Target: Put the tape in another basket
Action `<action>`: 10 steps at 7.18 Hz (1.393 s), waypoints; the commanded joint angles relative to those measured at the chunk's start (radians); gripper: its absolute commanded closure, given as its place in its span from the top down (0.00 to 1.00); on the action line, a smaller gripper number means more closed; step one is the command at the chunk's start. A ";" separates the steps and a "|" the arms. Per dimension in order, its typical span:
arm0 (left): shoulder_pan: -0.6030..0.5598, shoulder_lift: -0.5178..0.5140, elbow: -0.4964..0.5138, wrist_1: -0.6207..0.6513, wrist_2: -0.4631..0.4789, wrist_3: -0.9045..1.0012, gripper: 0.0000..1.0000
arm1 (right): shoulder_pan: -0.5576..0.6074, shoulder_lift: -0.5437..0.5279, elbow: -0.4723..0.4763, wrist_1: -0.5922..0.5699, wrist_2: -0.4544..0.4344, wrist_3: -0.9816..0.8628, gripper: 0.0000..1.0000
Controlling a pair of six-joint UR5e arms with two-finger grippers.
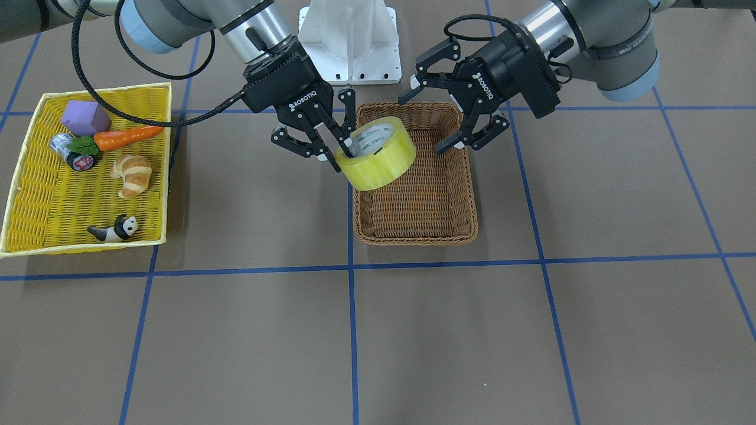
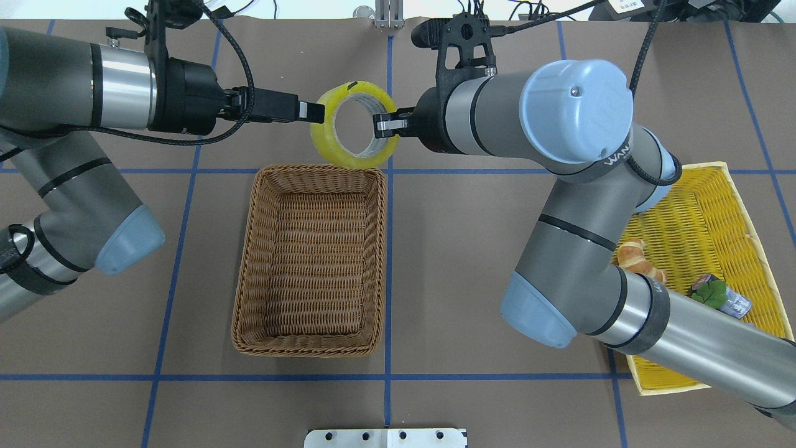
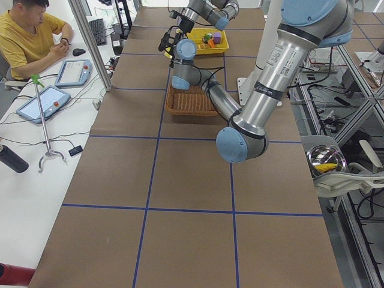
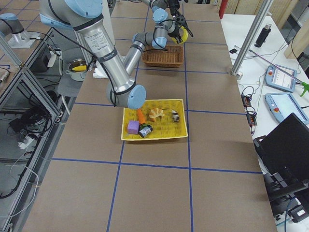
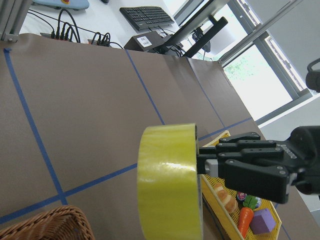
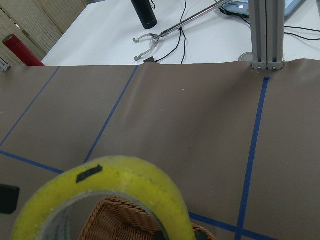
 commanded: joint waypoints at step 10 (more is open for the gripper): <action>0.019 0.006 0.004 -0.012 0.021 -0.099 0.00 | 0.116 -0.101 0.077 -0.012 0.284 0.095 1.00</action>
